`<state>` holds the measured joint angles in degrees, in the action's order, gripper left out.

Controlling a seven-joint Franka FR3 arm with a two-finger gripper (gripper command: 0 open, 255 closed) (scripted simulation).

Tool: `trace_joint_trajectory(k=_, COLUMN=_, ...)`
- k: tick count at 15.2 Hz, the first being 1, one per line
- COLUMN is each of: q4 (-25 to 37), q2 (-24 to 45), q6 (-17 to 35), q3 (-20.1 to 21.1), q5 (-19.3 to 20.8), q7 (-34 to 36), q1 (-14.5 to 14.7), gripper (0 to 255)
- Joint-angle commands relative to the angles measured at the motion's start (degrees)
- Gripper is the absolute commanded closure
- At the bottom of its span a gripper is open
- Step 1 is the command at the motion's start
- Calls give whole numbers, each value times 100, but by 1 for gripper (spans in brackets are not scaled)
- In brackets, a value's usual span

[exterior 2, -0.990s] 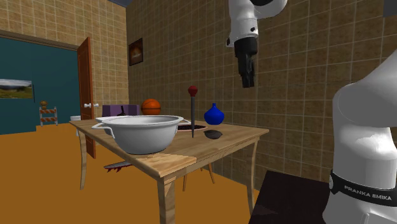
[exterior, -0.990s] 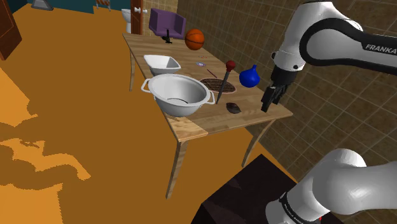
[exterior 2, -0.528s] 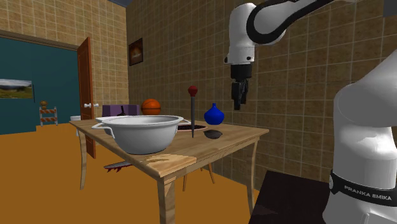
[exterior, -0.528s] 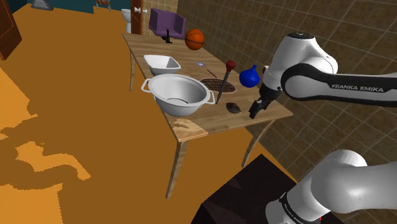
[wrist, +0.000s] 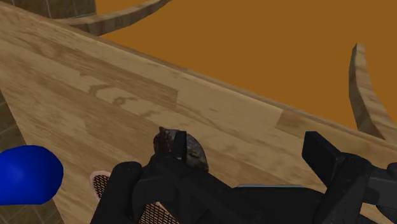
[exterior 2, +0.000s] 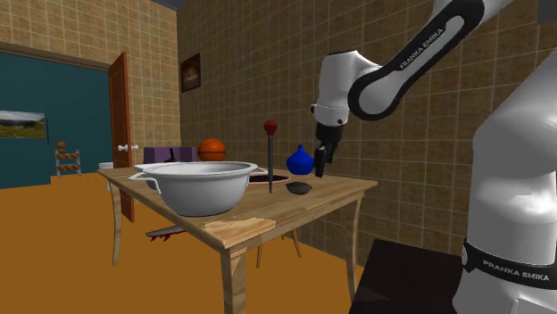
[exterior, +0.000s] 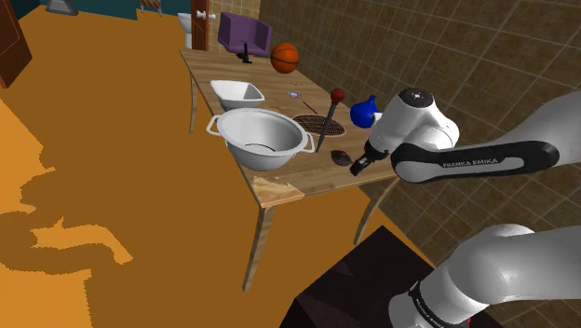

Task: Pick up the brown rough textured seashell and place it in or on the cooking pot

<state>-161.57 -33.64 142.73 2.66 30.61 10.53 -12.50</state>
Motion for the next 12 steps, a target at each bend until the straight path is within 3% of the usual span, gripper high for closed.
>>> trace_joint_trajectory(k=1, q4=26, q2=540, q6=833, q3=250, q5=716, q7=563, q1=-491, gripper=0)
trace_joint_trajectory(k=4, q4=291, q2=1313, q6=1773, q3=904, q5=2294, q7=1868, q1=-1604, gripper=0)
trace_joint_trajectory(k=7, q4=911, q2=2122, q6=2156, q3=1686, q5=4663, q7=3958, q1=-2753, gripper=0)
trace_joint_trajectory(k=8, q4=1157, q2=2396, q6=2115, q3=1833, q5=5463, q7=4679, q1=-2953, gripper=0)
trace_joint_trajectory(k=10, q4=1614, q2=2921, q6=1880, q3=1889, q5=6806, q7=5881, q1=-3033, gripper=0)
trace_joint_trajectory(k=12, q4=1813, q2=3182, q6=1760, q3=1841, q5=7258, q7=6261, q1=-2999, gripper=0)
